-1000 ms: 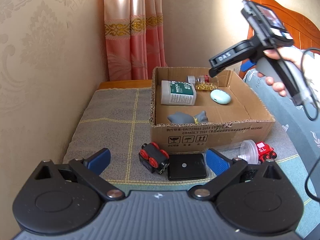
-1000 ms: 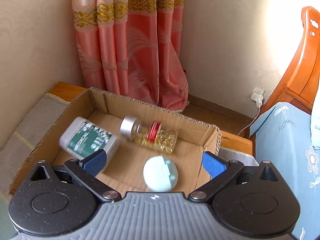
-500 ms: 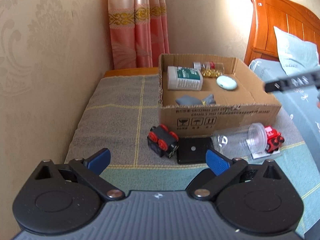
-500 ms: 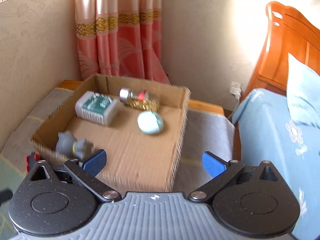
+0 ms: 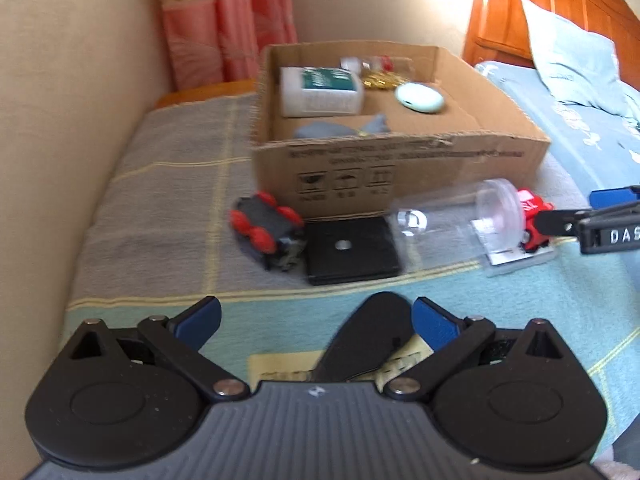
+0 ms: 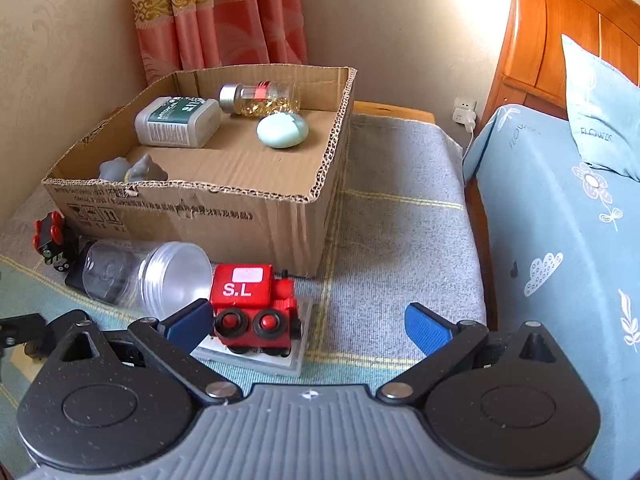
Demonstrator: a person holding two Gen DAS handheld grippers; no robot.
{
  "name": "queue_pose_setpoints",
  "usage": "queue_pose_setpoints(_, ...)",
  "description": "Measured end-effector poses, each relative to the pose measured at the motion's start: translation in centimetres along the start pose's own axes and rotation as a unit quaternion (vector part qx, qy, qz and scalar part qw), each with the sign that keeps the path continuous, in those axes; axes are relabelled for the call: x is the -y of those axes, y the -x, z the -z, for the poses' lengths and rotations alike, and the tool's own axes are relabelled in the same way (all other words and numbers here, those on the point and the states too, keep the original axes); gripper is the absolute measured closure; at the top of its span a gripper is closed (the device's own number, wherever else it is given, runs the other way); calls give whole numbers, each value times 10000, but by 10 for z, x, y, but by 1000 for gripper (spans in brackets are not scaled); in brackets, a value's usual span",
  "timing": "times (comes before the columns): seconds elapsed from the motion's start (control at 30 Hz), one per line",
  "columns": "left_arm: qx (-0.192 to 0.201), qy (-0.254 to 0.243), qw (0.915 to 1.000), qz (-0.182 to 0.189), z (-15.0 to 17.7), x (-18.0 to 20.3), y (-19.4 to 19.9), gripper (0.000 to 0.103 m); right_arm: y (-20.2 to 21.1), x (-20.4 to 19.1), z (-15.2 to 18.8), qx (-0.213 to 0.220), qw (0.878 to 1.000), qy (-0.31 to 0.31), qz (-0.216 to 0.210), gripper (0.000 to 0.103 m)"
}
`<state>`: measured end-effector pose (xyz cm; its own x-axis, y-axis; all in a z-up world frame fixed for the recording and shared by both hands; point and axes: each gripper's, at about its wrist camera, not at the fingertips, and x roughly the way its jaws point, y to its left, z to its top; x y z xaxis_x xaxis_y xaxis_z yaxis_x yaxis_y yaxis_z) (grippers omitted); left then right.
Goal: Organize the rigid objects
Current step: 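Grasp black oval object with left tool while right tool grasps red S.L toy train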
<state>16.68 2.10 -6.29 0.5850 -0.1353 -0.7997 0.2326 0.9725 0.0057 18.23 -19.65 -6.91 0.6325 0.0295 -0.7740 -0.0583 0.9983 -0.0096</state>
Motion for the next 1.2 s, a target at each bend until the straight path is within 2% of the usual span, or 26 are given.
queue_pose_setpoints(0.13, -158, -119, 9998, -16, -5, 13, -19, 2, -1, 0, 6, -47, 9998, 205, -63, 0)
queue_pose_setpoints(0.27, -312, -16, 9995, 51, -8, 16, -35, 2, -6, 1, 8, -106, 9995, 218, -184, 0)
queue_pose_setpoints(0.4, -420, -26, 9991, -93, -5, 15, -42, 1, -14, -4, 5, -120, 9992, 248, -283, 0)
queue_pose_setpoints(0.8, -451, 47, 9985, -291, 19, -10, -20, 1, -30, 3, 9, -205, 9995, 92, -202, 0)
queue_pose_setpoints(1.0, -469, 357, 9977, -340, 31, -24, -12, 1, -32, 12, 13, -153, 9991, -104, -390, 0)
queue_pose_setpoints(1.2, -463, 638, 9962, -358, 47, -36, -2, 1, -32, 11, 14, -82, 9992, -72, -390, 0)
